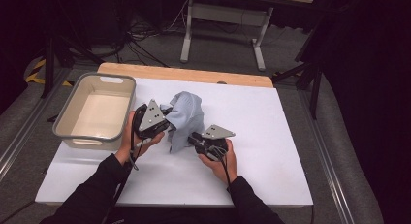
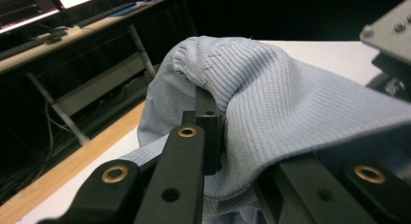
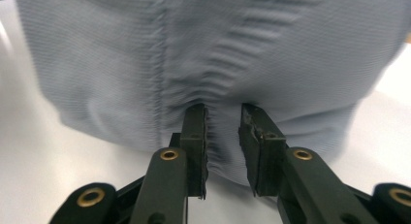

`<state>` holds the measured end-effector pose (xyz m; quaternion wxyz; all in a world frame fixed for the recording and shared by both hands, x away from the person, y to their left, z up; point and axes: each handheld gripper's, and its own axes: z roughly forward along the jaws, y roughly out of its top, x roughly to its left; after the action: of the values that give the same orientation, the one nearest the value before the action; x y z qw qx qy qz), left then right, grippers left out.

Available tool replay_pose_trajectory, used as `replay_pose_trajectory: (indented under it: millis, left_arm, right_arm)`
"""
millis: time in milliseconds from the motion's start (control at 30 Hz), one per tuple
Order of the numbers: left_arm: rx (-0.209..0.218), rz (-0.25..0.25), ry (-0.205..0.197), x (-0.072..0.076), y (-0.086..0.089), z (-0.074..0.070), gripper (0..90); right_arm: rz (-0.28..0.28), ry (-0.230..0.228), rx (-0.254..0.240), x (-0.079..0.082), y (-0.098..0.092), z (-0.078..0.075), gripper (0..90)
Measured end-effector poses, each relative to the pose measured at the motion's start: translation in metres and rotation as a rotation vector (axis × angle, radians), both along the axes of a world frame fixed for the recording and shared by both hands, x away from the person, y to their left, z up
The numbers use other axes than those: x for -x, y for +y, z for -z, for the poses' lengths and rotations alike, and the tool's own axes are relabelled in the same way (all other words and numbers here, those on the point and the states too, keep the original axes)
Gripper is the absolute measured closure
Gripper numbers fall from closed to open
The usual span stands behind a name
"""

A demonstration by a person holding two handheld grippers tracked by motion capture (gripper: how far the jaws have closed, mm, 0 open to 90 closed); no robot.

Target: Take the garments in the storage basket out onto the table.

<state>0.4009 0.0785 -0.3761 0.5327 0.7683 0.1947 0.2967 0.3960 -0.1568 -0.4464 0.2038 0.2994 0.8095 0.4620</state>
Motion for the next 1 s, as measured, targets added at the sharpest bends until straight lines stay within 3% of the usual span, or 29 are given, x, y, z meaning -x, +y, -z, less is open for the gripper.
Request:
replay_pose_trajectory:
  millis: [200,333,500,667,833,1000]
  left_arm:
    - [-0.006,0.045,0.003,0.005,-0.009,0.007,84.5]
    - [-0.016,0.088,-0.007,0.009,-0.020,0.010,84.4]
    - [-0.042,0.144,-0.007,0.015,-0.034,0.017,84.2]
    - [-0.060,0.199,0.005,0.020,-0.051,0.026,83.8]
    - [-0.106,0.268,0.016,0.024,-0.069,0.036,82.4]
    - [-0.140,0.309,0.031,0.027,-0.083,0.045,77.5]
  right_arm:
    - [0.027,-0.041,0.011,0.008,-0.033,-0.019,73.9]
    - [0.058,-0.061,-0.038,0.013,-0.055,-0.034,71.2]
    - [0.094,-0.124,-0.056,0.022,-0.075,-0.050,69.2]
    - [0.123,-0.152,-0.065,0.027,-0.089,-0.058,66.6]
    - [0.145,-0.165,-0.059,0.030,-0.095,-0.061,64.0]
    - [0.157,-0.149,-0.052,0.030,-0.100,-0.058,62.7]
